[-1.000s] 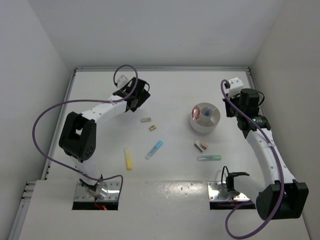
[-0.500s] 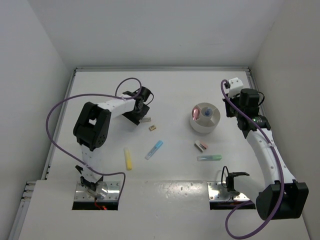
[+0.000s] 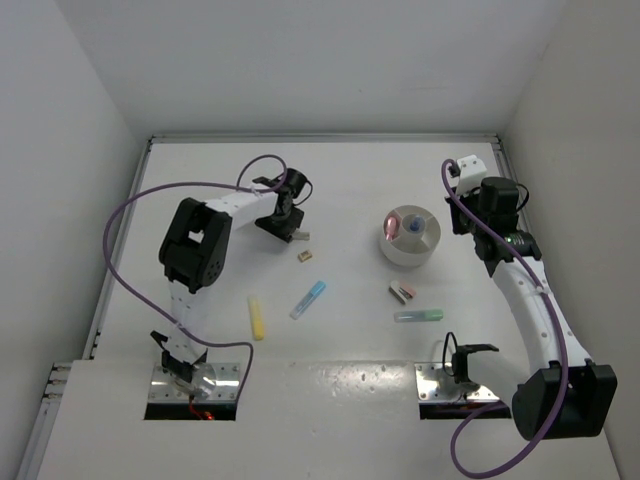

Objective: Sort the stationery into containers
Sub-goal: Pick up the stationery from the center of the board, then place the stationery in the storage box, then pick up the stationery from the center of the board, then place the stationery in the storage box.

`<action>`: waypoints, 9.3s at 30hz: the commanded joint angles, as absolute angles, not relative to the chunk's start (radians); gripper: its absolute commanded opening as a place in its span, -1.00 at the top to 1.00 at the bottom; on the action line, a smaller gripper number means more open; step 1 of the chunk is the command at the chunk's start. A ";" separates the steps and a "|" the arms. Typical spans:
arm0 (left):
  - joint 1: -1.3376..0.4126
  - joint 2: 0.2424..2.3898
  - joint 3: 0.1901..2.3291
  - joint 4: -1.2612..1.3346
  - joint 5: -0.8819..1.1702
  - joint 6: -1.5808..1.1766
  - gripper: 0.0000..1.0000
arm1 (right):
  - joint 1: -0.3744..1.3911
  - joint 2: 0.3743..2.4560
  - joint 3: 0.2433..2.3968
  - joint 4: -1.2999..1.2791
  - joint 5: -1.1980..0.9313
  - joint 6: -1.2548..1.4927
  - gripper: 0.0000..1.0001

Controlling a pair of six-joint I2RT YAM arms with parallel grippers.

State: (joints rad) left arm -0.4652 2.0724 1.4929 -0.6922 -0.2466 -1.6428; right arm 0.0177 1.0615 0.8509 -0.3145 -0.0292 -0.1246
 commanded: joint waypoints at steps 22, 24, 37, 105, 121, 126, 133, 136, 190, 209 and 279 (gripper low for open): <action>-0.557 1.769 1.338 0.200 0.158 -0.652 1.00 | 0.025 1.032 0.850 -0.270 -0.044 -0.126 0.90; -0.557 1.793 1.357 0.311 0.239 -0.585 1.00 | 0.025 1.041 0.850 -0.270 -0.044 -0.126 0.90; -0.607 2.158 1.750 0.422 0.586 -0.542 1.00 | 0.025 1.084 0.841 -0.270 -0.035 -0.144 0.90; -0.660 1.855 1.579 0.153 -0.019 -0.529 1.00 | 0.025 1.094 0.850 -0.458 -0.385 -0.339 0.88; -0.664 1.761 1.160 -0.442 -0.405 -1.399 0.06 | 0.054 1.026 0.792 -0.704 -0.666 -0.653 -0.60; -0.664 1.807 1.181 -0.469 -0.387 -1.463 0.04 | 0.054 1.032 0.782 -0.690 -0.657 -0.653 -0.60; -0.673 1.905 1.284 -0.503 -0.365 -1.424 0.04 | 0.054 1.051 0.795 -0.713 -0.647 -0.664 -0.60; -0.673 1.928 1.316 -0.517 -0.365 -1.405 0.04 | 0.054 1.040 0.795 -0.704 -0.647 -0.664 -0.60; -0.704 1.997 1.396 -0.629 -0.400 -1.368 -0.10 | 0.054 1.031 0.795 -0.713 -0.657 -0.673 -0.60; -0.686 2.075 1.517 -0.822 -0.434 -1.399 -0.10 | 0.054 0.992 0.795 -0.732 -0.676 -0.683 -0.60; -0.726 2.368 2.049 -0.054 0.489 -0.666 0.99 | 0.054 0.980 0.756 -0.491 -0.324 -0.465 0.77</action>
State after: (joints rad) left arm -0.7181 2.3444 2.0026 -0.0937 0.4618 -0.6640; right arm 0.0494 0.9783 0.7593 -0.5163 -0.3164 -0.4744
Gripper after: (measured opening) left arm 0.424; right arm 0.113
